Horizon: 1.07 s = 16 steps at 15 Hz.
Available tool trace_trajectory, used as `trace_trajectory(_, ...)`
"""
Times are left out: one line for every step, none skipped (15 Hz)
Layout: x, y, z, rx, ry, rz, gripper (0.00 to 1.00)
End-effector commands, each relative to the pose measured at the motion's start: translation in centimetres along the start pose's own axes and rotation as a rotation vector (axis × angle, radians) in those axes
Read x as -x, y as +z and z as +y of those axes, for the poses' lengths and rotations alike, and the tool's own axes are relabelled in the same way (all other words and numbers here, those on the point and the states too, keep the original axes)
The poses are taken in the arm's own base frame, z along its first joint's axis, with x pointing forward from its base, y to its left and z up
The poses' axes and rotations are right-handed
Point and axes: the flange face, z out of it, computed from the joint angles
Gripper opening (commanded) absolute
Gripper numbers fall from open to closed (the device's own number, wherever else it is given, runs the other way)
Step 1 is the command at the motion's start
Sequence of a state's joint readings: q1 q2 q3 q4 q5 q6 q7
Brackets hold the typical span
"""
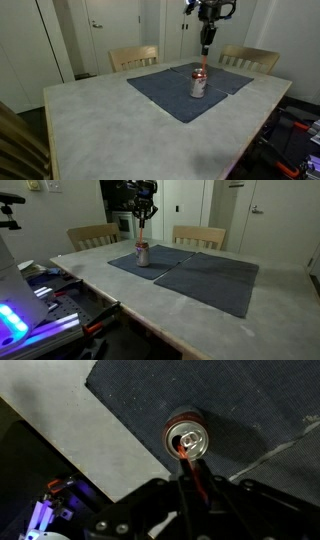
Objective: Put the straw in the can and then put it back on the table again
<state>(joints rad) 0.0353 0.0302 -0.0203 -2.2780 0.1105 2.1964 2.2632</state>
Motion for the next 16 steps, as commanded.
trace_trajectory(-0.8,-0.2,0.3,0.012,-0.010,-0.016,0.02)
trace_trajectory(-0.8,-0.2,0.3,0.011,-0.010,-0.016,0.02)
trace_trajectory(-0.8,-0.3,0.3,0.010,-0.011,-0.016,0.02)
trace_trajectory(-0.8,-0.3,0.3,0.009,-0.011,-0.015,0.02)
trace_trajectory(-0.8,-0.3,0.3,0.008,-0.012,-0.015,0.02)
trace_trajectory(-0.7,-0.4,0.3,0.007,-0.012,-0.014,0.02)
trace_trajectory(-0.8,-0.5,0.4,0.005,-0.012,-0.013,0.02)
trace_trajectory(-0.8,-0.6,0.4,0.003,-0.012,-0.011,0.02)
trace_trajectory(-0.9,-0.8,0.5,0.001,-0.011,-0.010,0.02)
trace_trajectory(-0.9,-0.9,0.5,-0.002,-0.011,-0.009,0.02)
trace_trajectory(-1.0,-1.1,0.5,-0.004,-0.011,-0.009,0.02)
trace_trajectory(-1.0,-1.3,0.6,-0.008,-0.011,-0.010,0.02)
trace_trajectory(-1.0,-1.6,0.7,-0.012,-0.011,-0.011,0.02)
trace_trajectory(-1.1,-1.9,0.8,-0.017,-0.012,-0.012,0.02)
trace_trajectory(-1.2,-2.1,0.9,-0.023,-0.012,-0.013,0.02)
trace_trajectory(-1.3,-2.4,1.1,-0.029,-0.013,-0.013,0.02)
